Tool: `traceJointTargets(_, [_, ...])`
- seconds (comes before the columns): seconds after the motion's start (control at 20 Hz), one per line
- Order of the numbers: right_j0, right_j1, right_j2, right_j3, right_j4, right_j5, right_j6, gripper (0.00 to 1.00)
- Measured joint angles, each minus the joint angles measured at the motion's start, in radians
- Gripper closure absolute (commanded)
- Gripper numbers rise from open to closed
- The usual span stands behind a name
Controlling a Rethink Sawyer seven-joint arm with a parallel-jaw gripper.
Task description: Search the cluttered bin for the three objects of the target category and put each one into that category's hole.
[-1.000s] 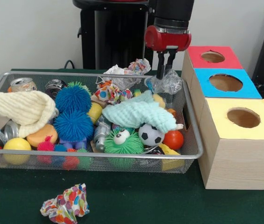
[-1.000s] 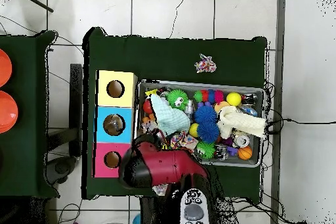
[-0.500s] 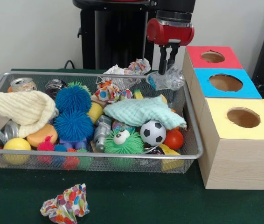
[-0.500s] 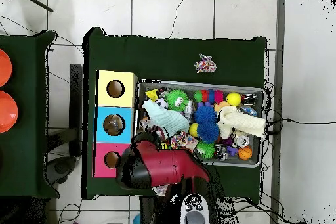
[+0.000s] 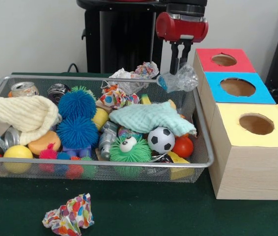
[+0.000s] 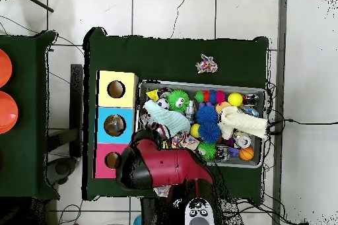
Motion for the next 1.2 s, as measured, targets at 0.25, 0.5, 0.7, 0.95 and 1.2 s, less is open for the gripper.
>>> traceJointTargets(0.25, [-0.012, -0.012, 0.017, 0.009, 0.002, 0.000, 0.000, 1.00])
traceJointTargets(0.5, [-0.027, -0.026, 0.033, 0.032, 0.006, 0.000, 0.000, 1.00])
traceJointTargets(0.7, [-0.034, -0.038, 0.040, 0.057, 0.009, 0.000, 0.000, 1.00])
traceJointTargets(0.95, [-0.050, -0.056, 0.060, 0.089, 0.010, 0.000, 0.000, 1.00])
traceJointTargets(1.2, [-0.061, -0.074, 0.076, 0.120, 0.013, 0.000, 0.000, 1.00])
